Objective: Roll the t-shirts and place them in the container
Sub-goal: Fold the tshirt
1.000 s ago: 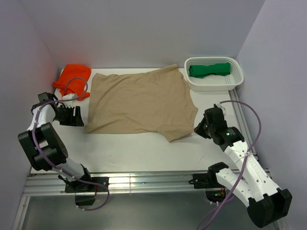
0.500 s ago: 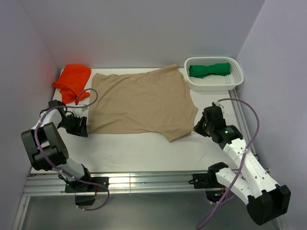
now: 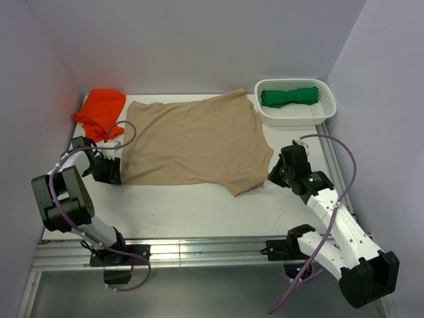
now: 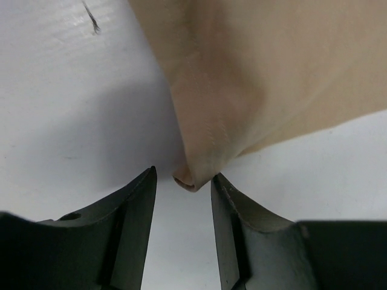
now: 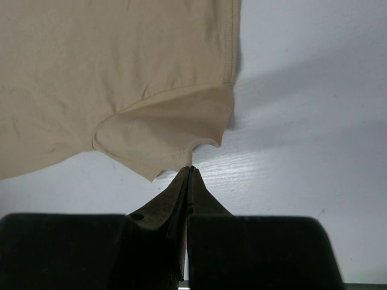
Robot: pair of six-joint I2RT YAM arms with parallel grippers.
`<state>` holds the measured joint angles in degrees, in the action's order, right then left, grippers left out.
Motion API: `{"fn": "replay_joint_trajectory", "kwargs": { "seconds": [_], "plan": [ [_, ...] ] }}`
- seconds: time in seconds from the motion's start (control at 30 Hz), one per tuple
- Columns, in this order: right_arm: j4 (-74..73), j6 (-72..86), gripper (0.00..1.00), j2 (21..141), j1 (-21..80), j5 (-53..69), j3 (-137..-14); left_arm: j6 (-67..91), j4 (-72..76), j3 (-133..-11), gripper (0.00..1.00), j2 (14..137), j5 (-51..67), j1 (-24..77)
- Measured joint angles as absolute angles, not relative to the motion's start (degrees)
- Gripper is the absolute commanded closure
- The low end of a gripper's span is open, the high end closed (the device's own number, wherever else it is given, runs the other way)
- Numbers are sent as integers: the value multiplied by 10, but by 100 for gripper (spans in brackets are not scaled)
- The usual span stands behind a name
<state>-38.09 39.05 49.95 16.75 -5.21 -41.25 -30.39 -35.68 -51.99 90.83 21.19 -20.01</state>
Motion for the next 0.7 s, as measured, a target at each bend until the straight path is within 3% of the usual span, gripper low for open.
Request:
{"fn": "replay_joint_trajectory", "kwargs": {
  "seconds": [0.27,0.4,0.53,0.63,0.7],
  "plan": [
    [-381,386,100,500,163,-54,-413,-287,-340,-534,51,934,209,-199],
    [-381,384,100,500,162,-54,-413,-280,-333,-534,55,935,209,-193],
    [-381,384,100,500,161,-54,-413,-274,-325,-533,67,936,209,-184],
    [-382,384,100,498,161,-56,-413,-269,-321,-531,86,936,210,-179],
    [-382,385,100,495,161,-56,-413,-267,-322,-530,93,936,211,-177]
  ]
}}
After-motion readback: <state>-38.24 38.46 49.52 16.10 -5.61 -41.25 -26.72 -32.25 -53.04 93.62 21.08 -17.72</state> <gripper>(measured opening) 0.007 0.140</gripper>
